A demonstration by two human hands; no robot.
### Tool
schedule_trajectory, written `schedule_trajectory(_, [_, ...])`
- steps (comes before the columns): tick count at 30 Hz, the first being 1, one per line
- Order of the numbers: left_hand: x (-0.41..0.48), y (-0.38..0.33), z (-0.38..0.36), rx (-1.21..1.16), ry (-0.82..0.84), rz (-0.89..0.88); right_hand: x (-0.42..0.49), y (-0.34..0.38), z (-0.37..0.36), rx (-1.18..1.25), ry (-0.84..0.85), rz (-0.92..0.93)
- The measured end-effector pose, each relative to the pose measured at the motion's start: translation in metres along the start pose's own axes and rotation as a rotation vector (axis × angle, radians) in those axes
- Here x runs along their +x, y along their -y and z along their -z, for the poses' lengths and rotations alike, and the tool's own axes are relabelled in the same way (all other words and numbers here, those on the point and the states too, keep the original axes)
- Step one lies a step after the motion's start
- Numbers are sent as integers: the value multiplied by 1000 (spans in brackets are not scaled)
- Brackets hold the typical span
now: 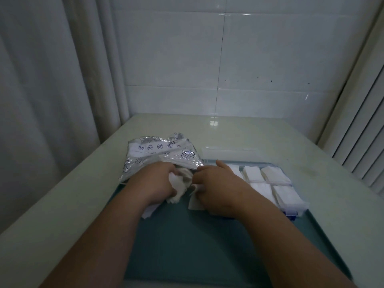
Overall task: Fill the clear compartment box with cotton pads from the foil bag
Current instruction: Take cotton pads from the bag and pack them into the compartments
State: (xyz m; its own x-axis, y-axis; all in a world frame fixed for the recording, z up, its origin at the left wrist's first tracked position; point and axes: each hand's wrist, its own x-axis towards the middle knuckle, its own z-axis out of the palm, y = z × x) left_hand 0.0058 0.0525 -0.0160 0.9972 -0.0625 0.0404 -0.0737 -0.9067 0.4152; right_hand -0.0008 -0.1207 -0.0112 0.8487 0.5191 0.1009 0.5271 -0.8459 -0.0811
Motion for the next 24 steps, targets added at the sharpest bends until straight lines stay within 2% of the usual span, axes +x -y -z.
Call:
schedule_trajectory(5, [-5,6,20,-89,-38,-70,-8,1,10,109,-130,-23])
schedule_trajectory(9, [-10,23,32,-58,37,-45,-17,2,18,149,-216,-7])
schedule_trajectory(13, [-11,29,36,40,175,2,-16,3,17,167,-212,-7])
schedule_trajectory(17, [-16,24,28,242,299,63,-16,2,13,187,-204,-32])
schedule_trajectory(24, [-16,21,21,363,330,69,-16,4,14,220,-166,-76])
